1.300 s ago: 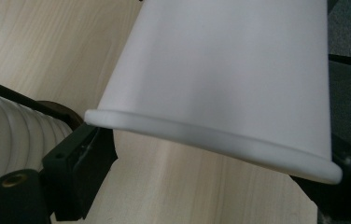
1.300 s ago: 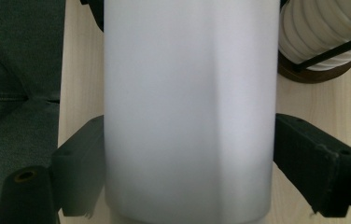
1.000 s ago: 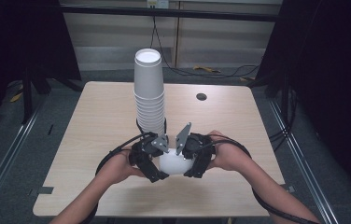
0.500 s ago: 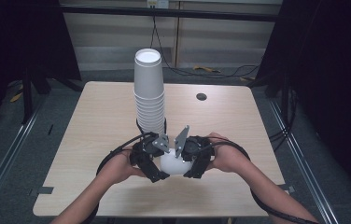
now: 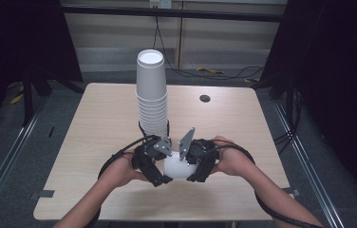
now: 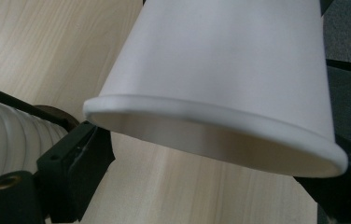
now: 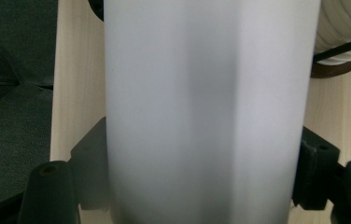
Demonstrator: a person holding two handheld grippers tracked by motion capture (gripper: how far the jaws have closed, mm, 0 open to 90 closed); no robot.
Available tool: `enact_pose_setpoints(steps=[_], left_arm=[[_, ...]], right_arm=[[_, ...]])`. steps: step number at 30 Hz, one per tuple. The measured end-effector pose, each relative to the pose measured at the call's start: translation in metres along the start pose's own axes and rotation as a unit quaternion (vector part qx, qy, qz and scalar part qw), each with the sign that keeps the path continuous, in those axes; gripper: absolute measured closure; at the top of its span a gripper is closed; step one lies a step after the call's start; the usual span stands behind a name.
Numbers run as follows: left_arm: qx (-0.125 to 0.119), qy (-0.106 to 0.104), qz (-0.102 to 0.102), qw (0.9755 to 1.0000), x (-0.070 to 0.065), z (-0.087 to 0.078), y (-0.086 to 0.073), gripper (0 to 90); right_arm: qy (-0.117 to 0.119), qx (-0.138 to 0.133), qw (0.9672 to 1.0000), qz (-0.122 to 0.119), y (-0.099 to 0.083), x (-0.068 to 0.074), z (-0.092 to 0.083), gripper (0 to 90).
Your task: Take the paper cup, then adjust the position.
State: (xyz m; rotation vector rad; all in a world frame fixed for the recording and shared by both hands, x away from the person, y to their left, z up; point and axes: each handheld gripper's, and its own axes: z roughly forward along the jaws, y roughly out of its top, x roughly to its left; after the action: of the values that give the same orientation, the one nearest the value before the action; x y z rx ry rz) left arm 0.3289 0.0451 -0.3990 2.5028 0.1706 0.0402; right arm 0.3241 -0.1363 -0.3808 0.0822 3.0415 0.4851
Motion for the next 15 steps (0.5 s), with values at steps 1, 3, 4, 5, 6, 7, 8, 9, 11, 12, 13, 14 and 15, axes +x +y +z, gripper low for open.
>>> enact_pose_setpoints(steps=[1,3,4,5,6,7,8,9,11,12,13,14,15], left_arm=[[-0.004,0.002,0.003,1.0000,0.001,-0.001,-0.001,9.6],[-0.009,0.004,0.005,0.9999,0.001,-0.002,-0.002,9.1],[-0.014,0.002,0.004,0.9999,0.001,-0.002,-0.003,9.1],[-0.021,0.001,0.005,0.9998,0.002,-0.003,-0.005,8.8],[-0.025,0.000,0.006,0.9997,0.002,-0.003,-0.005,8.7],[-0.025,0.000,0.006,0.9997,0.002,-0.003,-0.005,8.5],[-0.031,-0.001,0.003,0.9995,0.002,-0.004,-0.007,8.5],[-0.035,-0.003,-0.001,0.9994,0.003,-0.004,-0.008,8.5],[-0.038,-0.004,0.002,0.9993,0.003,-0.005,-0.010,8.3],[-0.041,-0.005,0.001,0.9992,0.003,-0.005,-0.011,7.5],[-0.041,-0.005,0.001,0.9992,0.003,-0.005,-0.011,6.0],[-0.039,0.000,0.003,0.9993,0.004,-0.006,-0.011,3.9],[-0.039,0.000,0.003,0.9993,0.004,-0.006,-0.011,1.6]], right_arm=[[0.000,-0.004,1.0000,0.001,0.000,0.000,-0.001,24.3],[-0.001,-0.008,1.0000,-0.002,0.000,-0.001,-0.001,24.3],[-0.001,-0.010,1.0000,-0.001,0.000,-0.001,-0.001,24.2],[0.002,-0.013,0.9999,0.000,0.000,-0.002,-0.001,24.2],[0.001,-0.016,0.9999,0.003,0.000,-0.001,-0.002,24.2],[0.001,-0.016,0.9999,0.003,0.000,-0.001,-0.002,24.2],[0.003,-0.019,0.9998,0.002,-0.001,-0.002,-0.002,24.2],[0.004,-0.026,0.9997,0.002,-0.002,-0.002,-0.002,24.3],[0.006,-0.035,0.9993,0.005,-0.003,-0.003,-0.001,24.2],[0.006,-0.037,0.9993,0.005,-0.003,-0.003,-0.001,24.2],[0.006,-0.037,0.9993,0.005,-0.003,-0.003,-0.001,24.2],[0.009,-0.041,0.9991,0.006,-0.003,-0.002,-0.001,24.2],[0.009,-0.041,0.9991,0.006,-0.003,-0.002,-0.001,24.2]])
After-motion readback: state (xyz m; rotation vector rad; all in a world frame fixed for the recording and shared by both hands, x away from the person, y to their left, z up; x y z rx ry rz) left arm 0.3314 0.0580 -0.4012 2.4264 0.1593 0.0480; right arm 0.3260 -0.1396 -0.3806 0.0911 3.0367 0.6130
